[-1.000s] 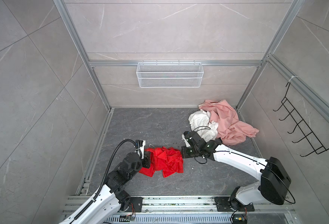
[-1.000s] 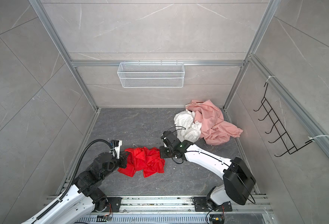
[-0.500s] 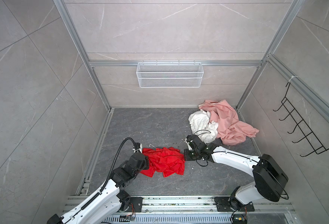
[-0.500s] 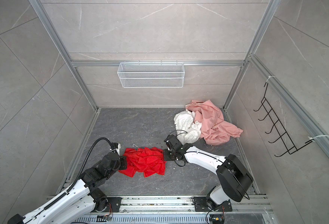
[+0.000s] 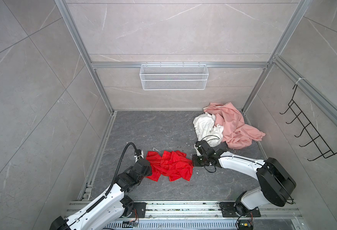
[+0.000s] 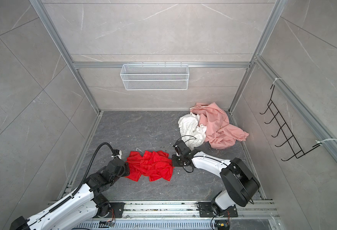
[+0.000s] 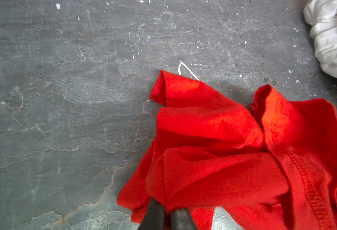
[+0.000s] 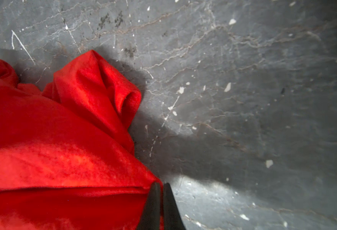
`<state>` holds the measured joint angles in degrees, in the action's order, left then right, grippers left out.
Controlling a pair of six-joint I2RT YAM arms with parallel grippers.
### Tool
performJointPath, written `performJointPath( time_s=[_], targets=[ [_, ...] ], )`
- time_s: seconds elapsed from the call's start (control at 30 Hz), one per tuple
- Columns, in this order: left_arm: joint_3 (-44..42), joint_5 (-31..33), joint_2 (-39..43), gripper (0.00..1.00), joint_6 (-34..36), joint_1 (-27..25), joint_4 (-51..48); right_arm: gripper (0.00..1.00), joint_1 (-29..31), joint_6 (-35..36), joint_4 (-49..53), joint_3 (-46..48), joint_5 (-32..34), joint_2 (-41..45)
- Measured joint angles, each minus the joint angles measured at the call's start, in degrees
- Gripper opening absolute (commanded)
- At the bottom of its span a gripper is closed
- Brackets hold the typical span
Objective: Pick out a specific cloth from the pile
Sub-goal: 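Lower the red cloth onto the open floor and open both grippers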
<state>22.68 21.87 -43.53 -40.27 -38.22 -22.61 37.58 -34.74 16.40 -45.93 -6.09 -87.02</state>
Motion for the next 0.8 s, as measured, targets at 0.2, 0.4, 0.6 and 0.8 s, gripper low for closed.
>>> performJointPath(
  time_s=[0.2,0.4,0.6,0.8],
  targets=[
    [-0.39,-1.14,-2.32,0.0,-2.64,0.0,0.74,0.0,-1.33,0.22,-0.26,1.27,-0.07,1.53],
    [-0.85,-1.51,-2.38,0.0,-3.69,0.04,1.51,0.0,-1.68,0.26,-0.66,2.08,-0.52,1.97],
    [-0.83,-0.96,-1.99,0.21,-3.28,0.57,0.96,0.32,-2.32,1.14,-1.22,2.47,-2.47,3.67],
    [1.66,0.83,0.39,0.62,-0.31,1.11,-2.58,0.56,-2.91,2.73,0.48,1.68,-2.29,7.72]
  ],
)
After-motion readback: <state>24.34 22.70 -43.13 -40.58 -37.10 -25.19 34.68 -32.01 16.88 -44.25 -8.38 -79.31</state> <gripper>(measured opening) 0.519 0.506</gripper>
